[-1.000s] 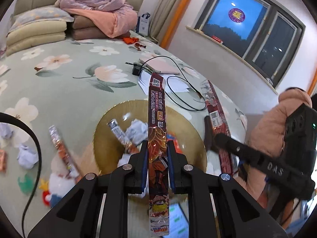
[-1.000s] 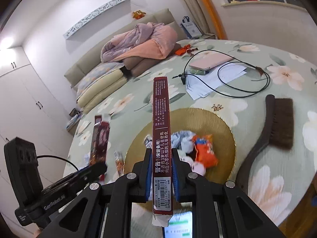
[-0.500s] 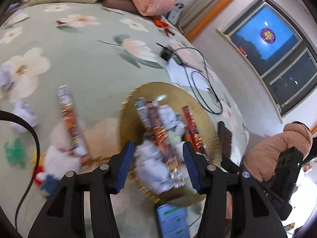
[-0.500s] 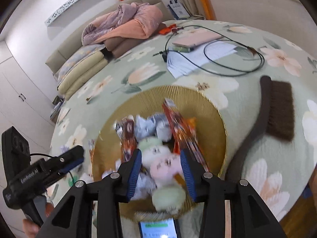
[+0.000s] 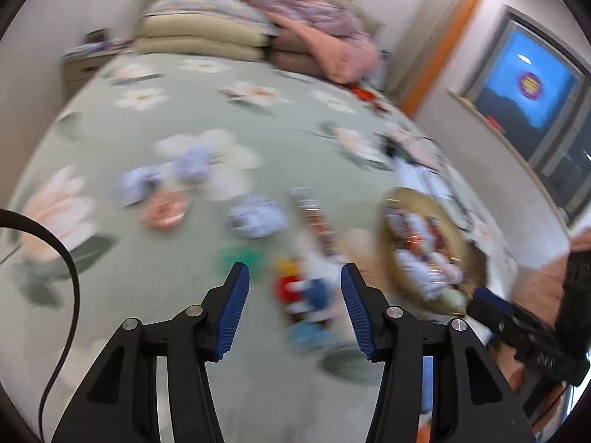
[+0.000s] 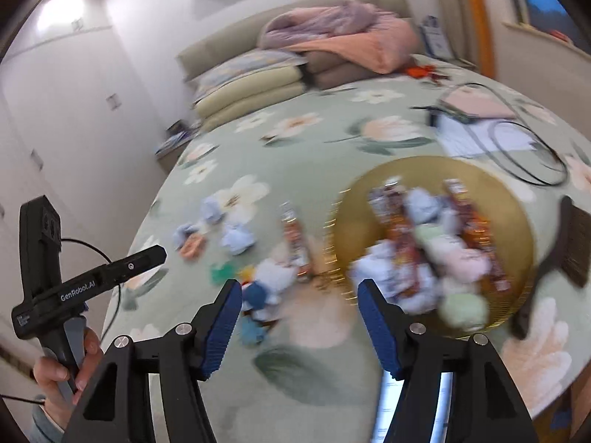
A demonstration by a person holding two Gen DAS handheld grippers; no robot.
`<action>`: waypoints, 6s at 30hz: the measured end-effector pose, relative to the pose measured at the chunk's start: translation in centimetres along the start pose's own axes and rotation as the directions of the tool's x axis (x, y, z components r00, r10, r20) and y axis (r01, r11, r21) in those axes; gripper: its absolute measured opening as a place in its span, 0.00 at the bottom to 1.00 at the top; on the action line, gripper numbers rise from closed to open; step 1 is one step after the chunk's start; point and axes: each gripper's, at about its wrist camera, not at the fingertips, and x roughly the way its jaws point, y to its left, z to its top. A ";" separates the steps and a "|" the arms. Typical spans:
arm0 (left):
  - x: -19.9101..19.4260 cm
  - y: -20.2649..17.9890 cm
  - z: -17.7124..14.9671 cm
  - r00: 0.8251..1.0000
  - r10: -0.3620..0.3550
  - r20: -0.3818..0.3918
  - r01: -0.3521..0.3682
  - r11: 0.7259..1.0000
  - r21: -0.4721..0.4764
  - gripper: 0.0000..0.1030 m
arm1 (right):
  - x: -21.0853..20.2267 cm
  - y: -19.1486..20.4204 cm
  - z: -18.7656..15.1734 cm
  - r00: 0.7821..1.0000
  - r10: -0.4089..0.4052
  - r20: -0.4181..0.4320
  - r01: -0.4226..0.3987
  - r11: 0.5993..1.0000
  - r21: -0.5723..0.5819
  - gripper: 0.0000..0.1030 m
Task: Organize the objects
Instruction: 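Move both open tools back to the clutter on the bedspread, then grasp the orange candy box with the left tool while the right grasps the blue jelly toy, then carry the candy box and jelly toy to the gold plate and open both tools, then move both open tools back to the clutter on the bedspread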
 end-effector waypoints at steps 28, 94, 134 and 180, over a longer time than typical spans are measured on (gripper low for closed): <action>16.7 9.7 4.2 0.961 0.270 -0.050 -0.259 0.951 0.169 0.44 | 16.2 6.4 -10.2 0.978 -0.149 -0.145 0.118 0.972 -0.203 0.97; -0.2 12.5 -13.5 0.962 0.253 -0.107 -0.240 0.964 0.117 0.38 | 12.5 11.3 -15.4 0.964 -0.191 -0.187 0.138 0.954 -0.265 0.66; 13.7 -20.3 4.0 0.976 -0.215 -0.032 0.212 0.909 0.360 0.68 | 1.0 -14.2 5.5 0.950 -0.293 0.104 0.275 0.948 0.159 0.75; 5.4 18.3 -5.5 0.921 0.389 0.021 -0.389 0.921 -0.011 0.93 | 19.8 10.9 -9.4 0.993 -0.040 -0.115 0.005 0.957 -0.291 0.95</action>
